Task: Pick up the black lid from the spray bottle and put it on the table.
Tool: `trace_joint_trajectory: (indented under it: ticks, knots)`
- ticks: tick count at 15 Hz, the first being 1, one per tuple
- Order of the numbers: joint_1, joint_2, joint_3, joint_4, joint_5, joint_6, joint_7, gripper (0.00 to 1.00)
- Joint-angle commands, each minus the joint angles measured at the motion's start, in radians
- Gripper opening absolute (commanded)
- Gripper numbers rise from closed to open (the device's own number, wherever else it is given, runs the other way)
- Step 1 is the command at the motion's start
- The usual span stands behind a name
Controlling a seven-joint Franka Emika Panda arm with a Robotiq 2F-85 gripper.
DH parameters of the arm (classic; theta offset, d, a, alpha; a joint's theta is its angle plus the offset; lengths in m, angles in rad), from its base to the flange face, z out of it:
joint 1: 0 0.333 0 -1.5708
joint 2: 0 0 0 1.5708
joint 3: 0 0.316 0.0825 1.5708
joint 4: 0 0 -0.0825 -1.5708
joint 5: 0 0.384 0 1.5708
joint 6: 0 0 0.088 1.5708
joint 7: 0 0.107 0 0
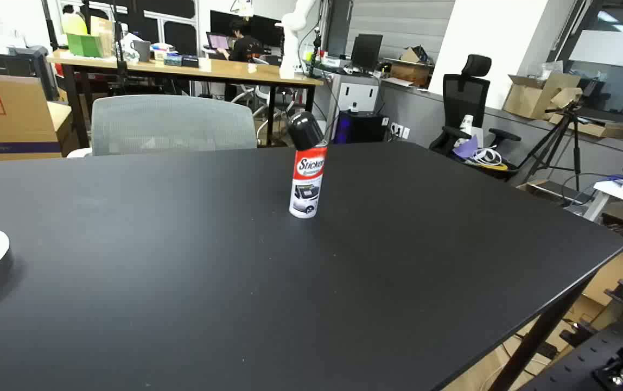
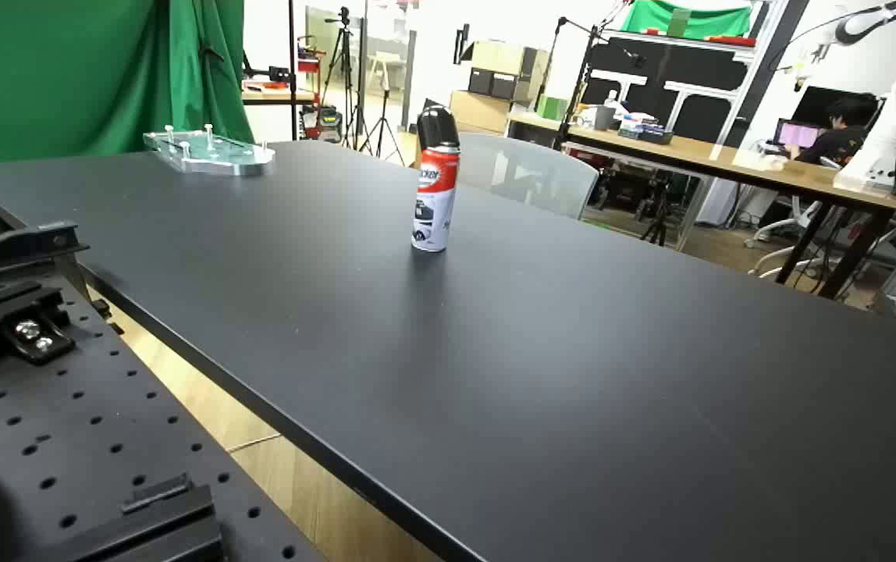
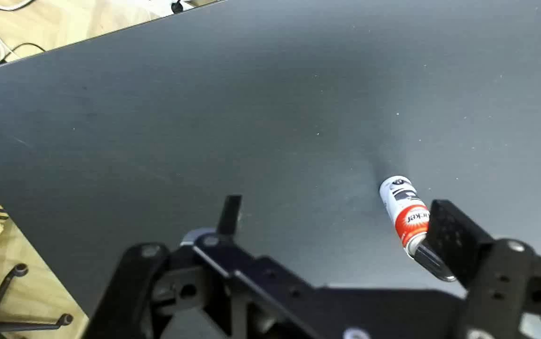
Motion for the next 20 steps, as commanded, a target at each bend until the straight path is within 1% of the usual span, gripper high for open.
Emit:
trace_joint_trajectory:
  ticks: [1, 12, 16, 20]
  knots:
    - [0.007, 0.001, -0.006, 0.003, -0.006, -0.003, 0.005, 1.00]
    - [0.007, 0.001, -0.006, 0.003, -0.006, -0.003, 0.004, 1.00]
    - [0.031, 0.100, 0.029, 0.014, -0.020, 0.106, 0.001, 1.00]
    - [0.069, 0.265, 0.097, 0.027, -0.038, 0.265, 0.004, 1.00]
